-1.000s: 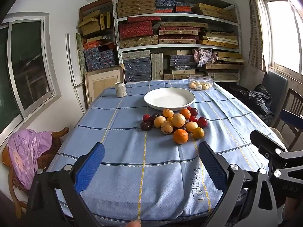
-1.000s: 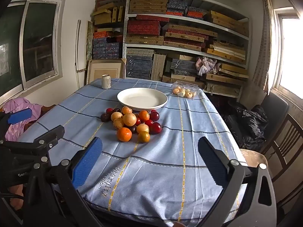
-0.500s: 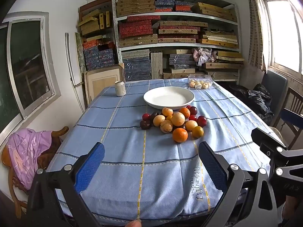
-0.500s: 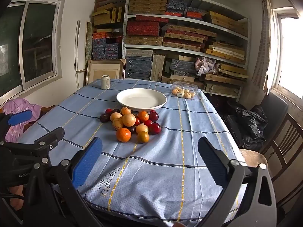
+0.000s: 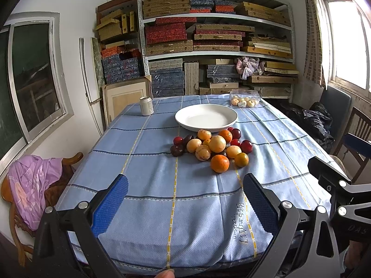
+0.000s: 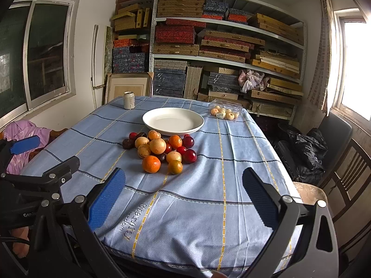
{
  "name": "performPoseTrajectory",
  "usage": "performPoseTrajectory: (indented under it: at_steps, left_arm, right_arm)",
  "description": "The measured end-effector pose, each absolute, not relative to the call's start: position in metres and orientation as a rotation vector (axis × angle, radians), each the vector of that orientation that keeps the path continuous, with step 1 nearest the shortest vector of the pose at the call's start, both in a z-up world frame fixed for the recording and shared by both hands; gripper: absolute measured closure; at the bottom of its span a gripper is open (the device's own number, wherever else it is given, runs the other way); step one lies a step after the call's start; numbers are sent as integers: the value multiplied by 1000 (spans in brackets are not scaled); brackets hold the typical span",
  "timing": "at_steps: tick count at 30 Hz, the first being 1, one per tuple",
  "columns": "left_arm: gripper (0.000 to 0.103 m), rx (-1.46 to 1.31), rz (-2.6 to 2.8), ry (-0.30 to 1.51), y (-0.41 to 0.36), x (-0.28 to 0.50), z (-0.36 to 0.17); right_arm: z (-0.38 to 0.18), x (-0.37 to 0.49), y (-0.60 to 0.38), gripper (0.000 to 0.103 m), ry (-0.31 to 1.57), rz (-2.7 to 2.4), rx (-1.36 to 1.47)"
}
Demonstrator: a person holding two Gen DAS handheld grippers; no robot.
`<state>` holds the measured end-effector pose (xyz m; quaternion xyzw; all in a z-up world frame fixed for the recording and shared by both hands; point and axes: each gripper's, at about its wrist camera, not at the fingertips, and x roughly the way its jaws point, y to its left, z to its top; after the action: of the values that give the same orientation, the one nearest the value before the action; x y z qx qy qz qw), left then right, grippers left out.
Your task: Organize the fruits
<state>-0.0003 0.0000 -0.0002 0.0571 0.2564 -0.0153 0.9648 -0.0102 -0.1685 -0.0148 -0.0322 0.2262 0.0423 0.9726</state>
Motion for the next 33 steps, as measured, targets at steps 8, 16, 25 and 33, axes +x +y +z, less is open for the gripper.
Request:
performPoseTrajectory:
  at_steps: [8,16,25,33]
  left_arm:
    - [3,113,-31,521,-3,-2,-14]
    - [3,115,-32,524,-3,-1,-13]
    - [3,112,-33,526,-1,0,-18]
    - [3,111,-33,528,-1,0,-18]
  right_arm:
    - [-15,-10,-169,4,457,86,-65]
    - [-14,-11,-169,4,456,85,-65]
    - [-14,-11,-170,4,456,85,-65]
    - [-13,-12,-170,4,456,85,-65]
